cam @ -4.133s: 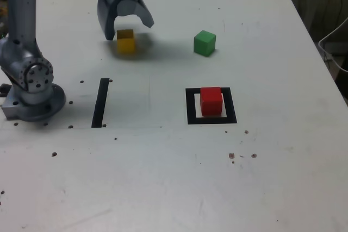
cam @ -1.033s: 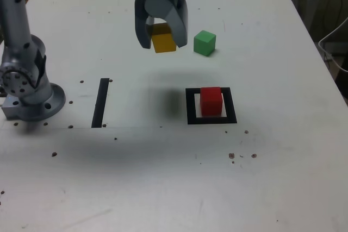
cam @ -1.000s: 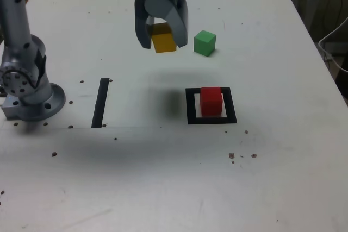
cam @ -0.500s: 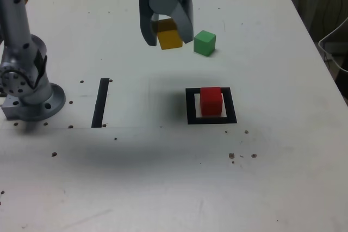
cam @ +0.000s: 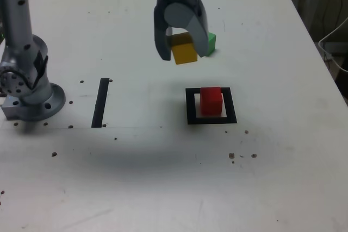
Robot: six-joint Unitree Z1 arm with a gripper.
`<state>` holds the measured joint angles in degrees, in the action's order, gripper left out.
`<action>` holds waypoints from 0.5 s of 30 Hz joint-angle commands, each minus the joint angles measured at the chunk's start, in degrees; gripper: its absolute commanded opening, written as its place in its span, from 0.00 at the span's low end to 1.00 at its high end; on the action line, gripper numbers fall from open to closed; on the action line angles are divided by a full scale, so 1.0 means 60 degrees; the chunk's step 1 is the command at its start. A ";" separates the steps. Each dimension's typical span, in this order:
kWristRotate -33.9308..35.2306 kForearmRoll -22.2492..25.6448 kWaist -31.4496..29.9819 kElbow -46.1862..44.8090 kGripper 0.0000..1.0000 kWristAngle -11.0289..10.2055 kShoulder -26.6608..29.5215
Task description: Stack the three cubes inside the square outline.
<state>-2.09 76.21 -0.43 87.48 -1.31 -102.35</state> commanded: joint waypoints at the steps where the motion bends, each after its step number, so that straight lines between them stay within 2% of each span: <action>1: 0.0031 0.0085 -0.0017 0.0249 0.24 0.0039 -0.0161; 6: 0.0104 0.0328 -0.0017 0.1040 0.24 0.0018 -0.0804; 8: 0.0205 0.0448 -0.0025 0.1255 0.24 -0.0196 -0.0981; 13: 0.0731 0.1003 -0.0251 0.1876 0.24 -0.1028 -0.1405; 15: 0.0902 0.1184 -0.0356 0.2090 0.24 -0.1133 -0.1625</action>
<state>2.76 82.51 -2.11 99.23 -7.95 -110.85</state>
